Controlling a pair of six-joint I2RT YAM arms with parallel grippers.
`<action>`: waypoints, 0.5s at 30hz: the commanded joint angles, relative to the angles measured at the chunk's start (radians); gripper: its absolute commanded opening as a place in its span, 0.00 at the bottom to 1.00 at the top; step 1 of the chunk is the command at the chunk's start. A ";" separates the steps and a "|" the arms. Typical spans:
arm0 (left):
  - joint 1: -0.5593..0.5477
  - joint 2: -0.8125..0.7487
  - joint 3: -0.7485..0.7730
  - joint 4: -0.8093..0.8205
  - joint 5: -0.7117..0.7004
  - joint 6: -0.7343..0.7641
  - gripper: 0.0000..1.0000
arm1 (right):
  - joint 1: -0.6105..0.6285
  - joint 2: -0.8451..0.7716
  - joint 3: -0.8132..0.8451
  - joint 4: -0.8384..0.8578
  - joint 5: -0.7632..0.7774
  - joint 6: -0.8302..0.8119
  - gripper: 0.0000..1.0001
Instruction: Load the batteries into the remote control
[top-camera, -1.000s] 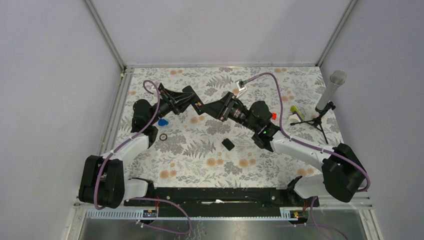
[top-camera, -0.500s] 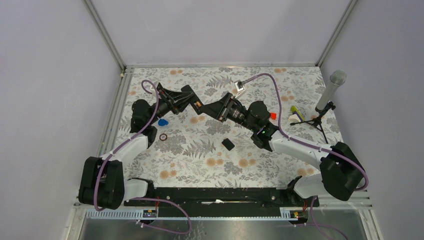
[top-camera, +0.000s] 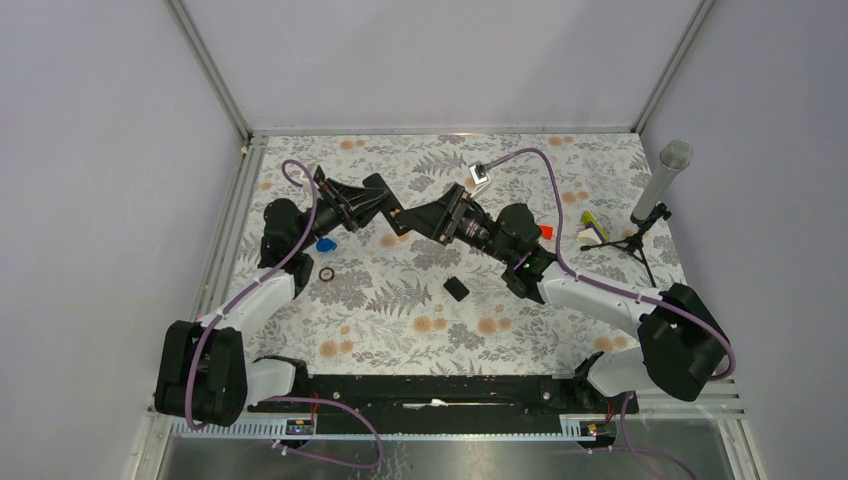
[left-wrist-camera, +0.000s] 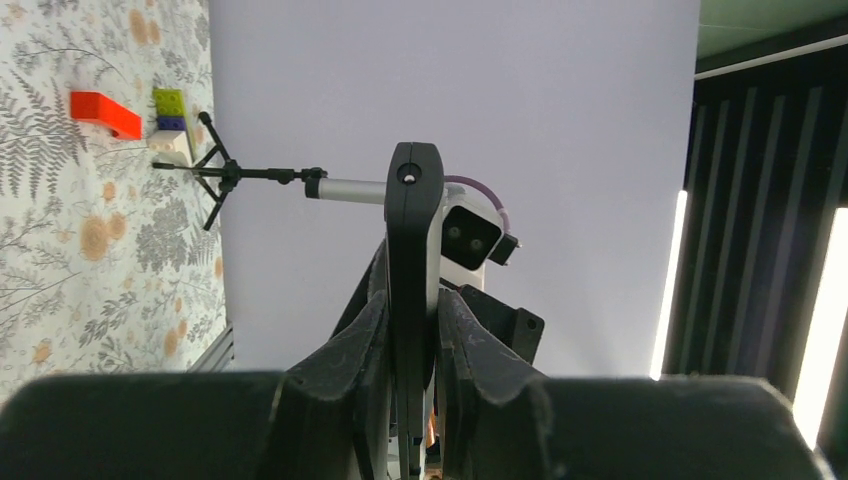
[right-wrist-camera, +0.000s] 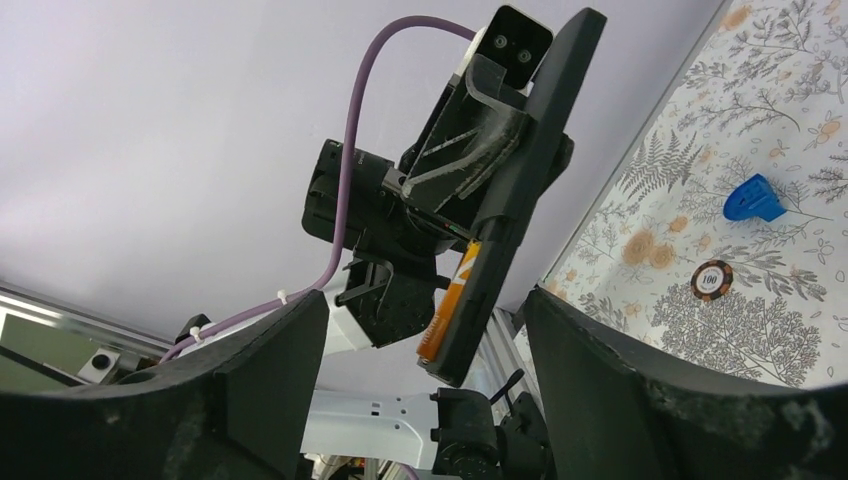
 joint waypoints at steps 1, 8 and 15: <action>0.001 -0.035 0.046 -0.014 0.002 0.084 0.00 | -0.004 -0.041 0.008 0.044 0.001 -0.037 0.78; 0.000 -0.064 0.076 -0.095 0.008 0.164 0.00 | -0.003 0.006 0.067 -0.045 -0.025 -0.044 0.54; 0.000 -0.079 0.090 -0.124 0.017 0.197 0.00 | -0.004 0.034 0.095 -0.088 -0.018 -0.017 0.35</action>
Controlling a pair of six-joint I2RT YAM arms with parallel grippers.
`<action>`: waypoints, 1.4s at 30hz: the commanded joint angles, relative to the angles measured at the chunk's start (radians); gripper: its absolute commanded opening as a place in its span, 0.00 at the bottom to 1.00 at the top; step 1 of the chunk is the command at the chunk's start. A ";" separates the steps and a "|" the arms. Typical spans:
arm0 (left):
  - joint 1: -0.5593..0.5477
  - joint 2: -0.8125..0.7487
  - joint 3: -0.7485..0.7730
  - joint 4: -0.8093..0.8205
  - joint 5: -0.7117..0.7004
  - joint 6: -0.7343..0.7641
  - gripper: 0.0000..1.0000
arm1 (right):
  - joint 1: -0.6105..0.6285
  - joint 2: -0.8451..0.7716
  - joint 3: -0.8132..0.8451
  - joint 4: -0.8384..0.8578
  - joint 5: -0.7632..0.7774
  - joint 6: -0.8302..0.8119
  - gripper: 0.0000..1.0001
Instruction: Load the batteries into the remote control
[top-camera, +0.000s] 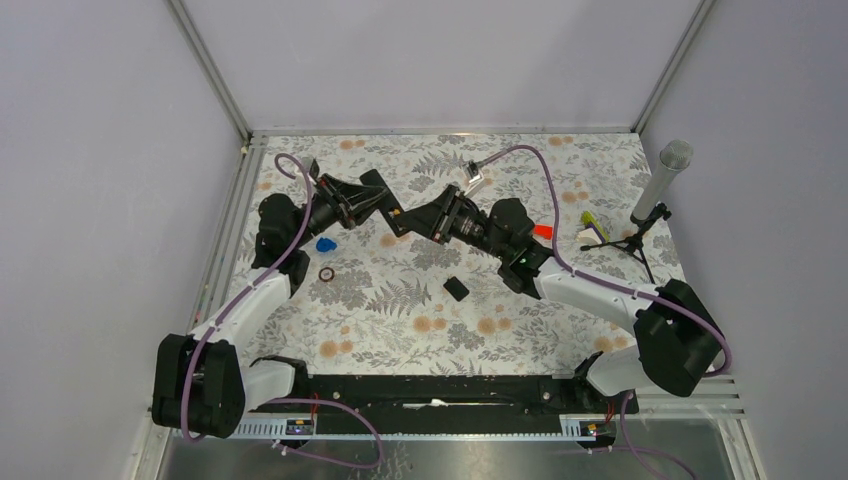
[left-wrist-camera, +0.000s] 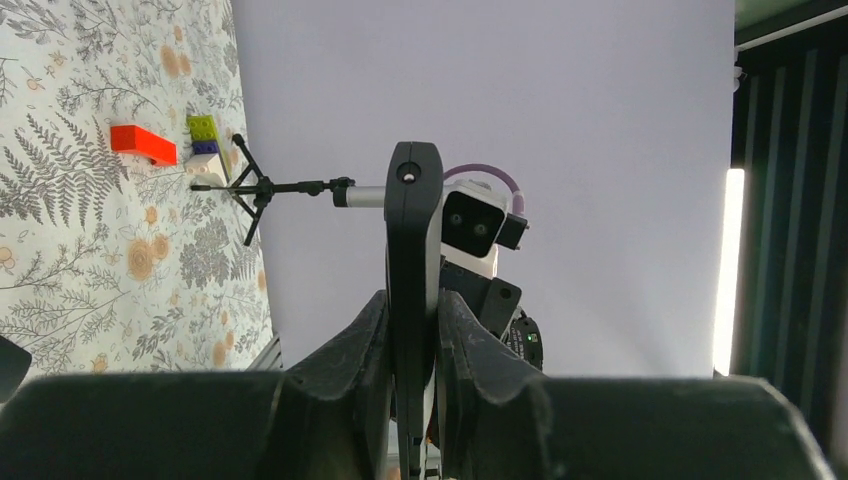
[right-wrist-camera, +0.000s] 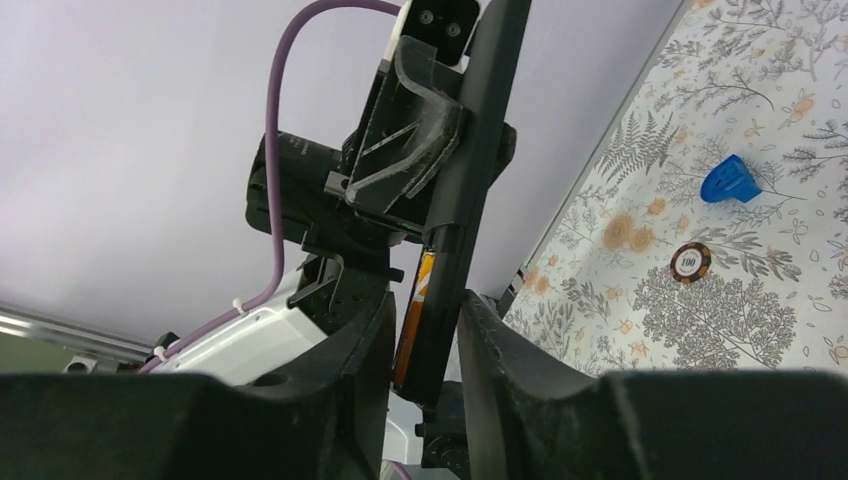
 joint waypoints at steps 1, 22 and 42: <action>0.000 -0.030 0.047 0.013 0.019 0.047 0.00 | -0.003 0.011 0.061 -0.031 0.002 0.007 0.33; 0.002 -0.046 0.178 -0.188 0.113 0.382 0.00 | -0.043 -0.021 0.042 -0.032 -0.112 -0.067 0.67; 0.003 -0.126 0.244 -0.361 0.127 0.614 0.00 | -0.061 -0.071 0.013 -0.108 -0.110 -0.209 0.81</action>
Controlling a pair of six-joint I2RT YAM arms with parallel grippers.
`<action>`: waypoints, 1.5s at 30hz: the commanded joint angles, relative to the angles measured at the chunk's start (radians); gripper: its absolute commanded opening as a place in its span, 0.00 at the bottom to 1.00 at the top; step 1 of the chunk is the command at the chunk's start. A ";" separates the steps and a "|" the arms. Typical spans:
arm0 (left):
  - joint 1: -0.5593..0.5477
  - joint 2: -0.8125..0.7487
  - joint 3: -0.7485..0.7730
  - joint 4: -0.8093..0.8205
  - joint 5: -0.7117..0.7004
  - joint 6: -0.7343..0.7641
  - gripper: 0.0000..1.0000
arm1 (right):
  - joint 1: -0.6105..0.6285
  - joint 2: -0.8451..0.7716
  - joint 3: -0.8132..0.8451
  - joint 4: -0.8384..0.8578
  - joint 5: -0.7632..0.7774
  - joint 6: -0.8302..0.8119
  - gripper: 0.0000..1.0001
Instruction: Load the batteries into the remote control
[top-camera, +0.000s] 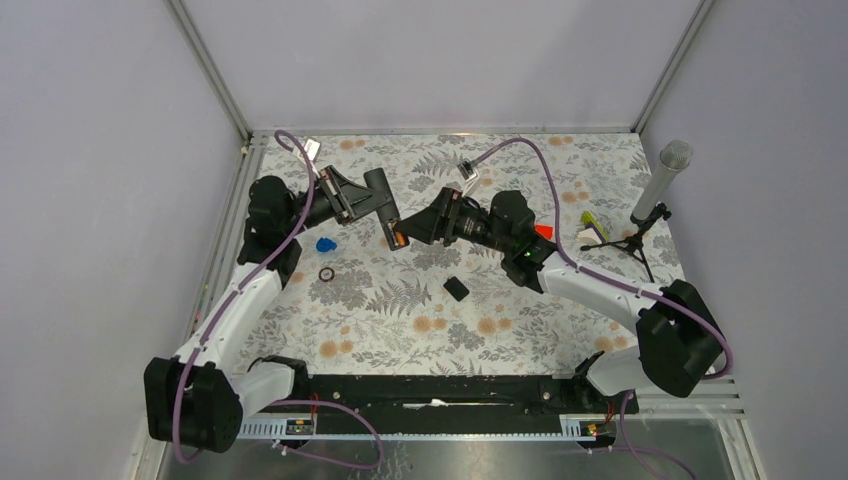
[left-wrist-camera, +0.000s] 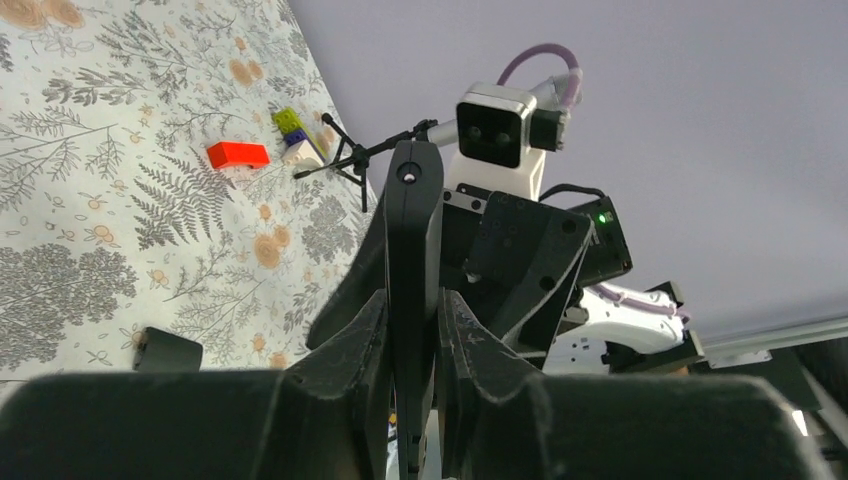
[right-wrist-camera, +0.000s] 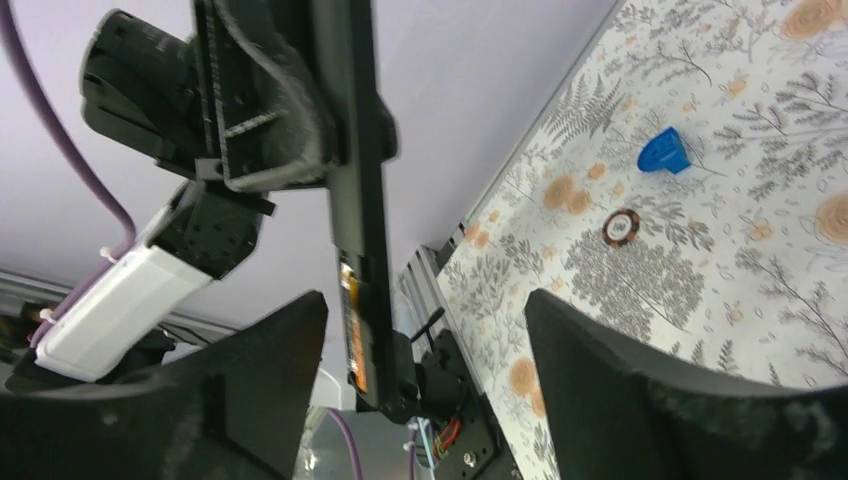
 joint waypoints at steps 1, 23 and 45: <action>0.002 -0.084 0.083 -0.090 -0.018 0.160 0.00 | -0.027 -0.106 -0.049 0.048 0.021 -0.056 0.84; 0.059 -0.112 0.113 -0.430 -0.330 0.384 0.00 | 0.105 0.021 0.046 -0.886 0.548 -0.721 0.95; 0.094 -0.109 0.094 -0.410 -0.292 0.358 0.00 | 0.140 0.399 0.252 -1.106 0.573 -0.692 0.59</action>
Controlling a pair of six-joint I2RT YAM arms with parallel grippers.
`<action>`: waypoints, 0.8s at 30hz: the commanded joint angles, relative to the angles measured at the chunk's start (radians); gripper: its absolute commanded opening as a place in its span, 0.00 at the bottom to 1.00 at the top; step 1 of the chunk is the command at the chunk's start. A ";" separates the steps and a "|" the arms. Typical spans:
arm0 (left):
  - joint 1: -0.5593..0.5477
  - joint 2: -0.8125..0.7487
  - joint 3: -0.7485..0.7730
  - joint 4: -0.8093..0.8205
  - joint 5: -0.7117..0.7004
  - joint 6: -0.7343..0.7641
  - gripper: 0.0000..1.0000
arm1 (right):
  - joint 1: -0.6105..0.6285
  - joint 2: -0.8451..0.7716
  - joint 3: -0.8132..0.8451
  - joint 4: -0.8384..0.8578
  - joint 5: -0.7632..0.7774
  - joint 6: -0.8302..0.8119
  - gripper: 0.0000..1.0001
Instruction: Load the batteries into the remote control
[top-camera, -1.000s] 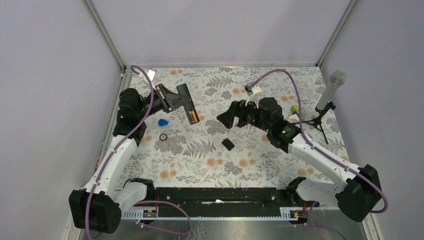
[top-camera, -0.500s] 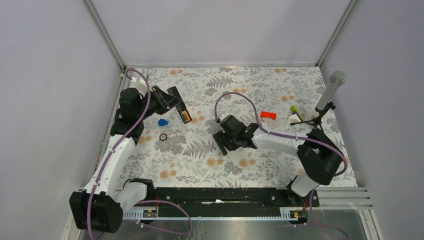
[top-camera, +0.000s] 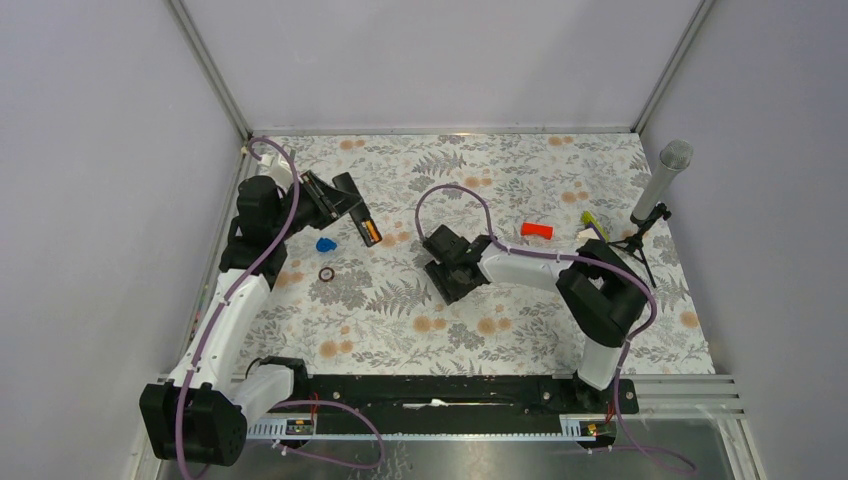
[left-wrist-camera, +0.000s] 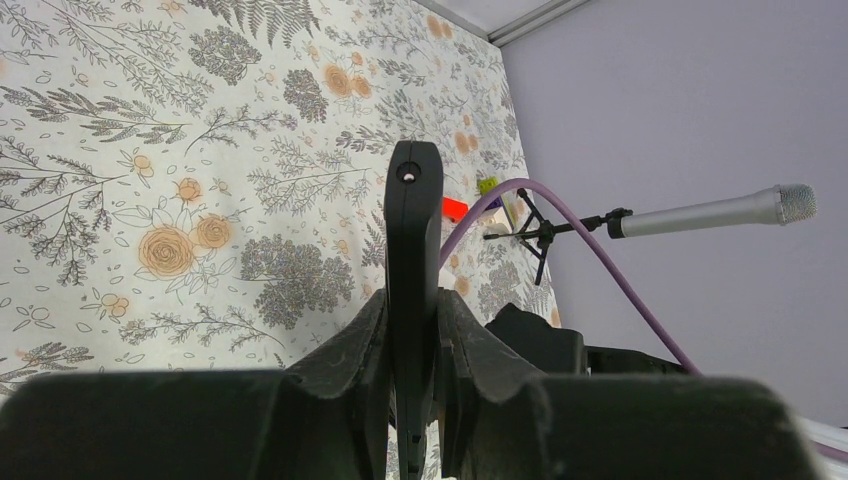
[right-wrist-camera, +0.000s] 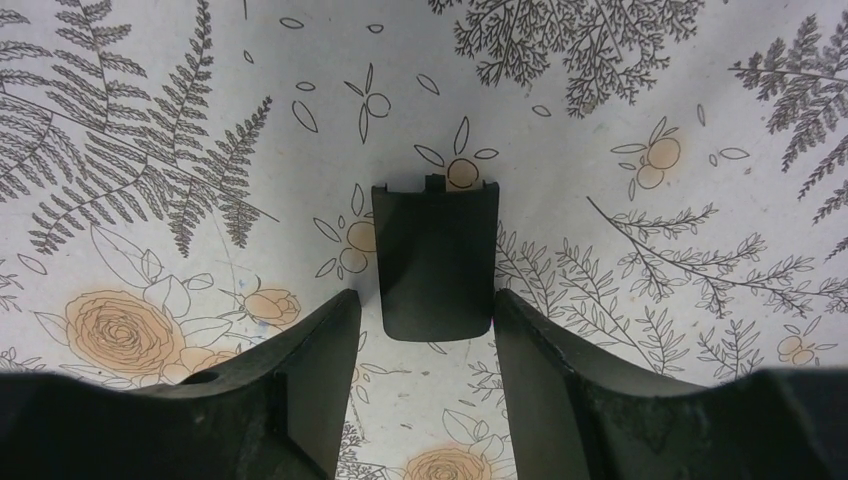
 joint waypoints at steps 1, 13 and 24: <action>0.011 -0.015 0.027 0.054 0.014 -0.002 0.00 | -0.002 0.027 0.062 -0.105 0.002 0.028 0.60; 0.017 -0.021 0.015 0.067 0.026 -0.007 0.00 | -0.023 0.084 0.109 -0.160 -0.046 0.084 0.53; 0.017 -0.022 0.009 0.074 0.031 -0.012 0.00 | -0.028 0.094 0.103 -0.159 -0.034 0.147 0.33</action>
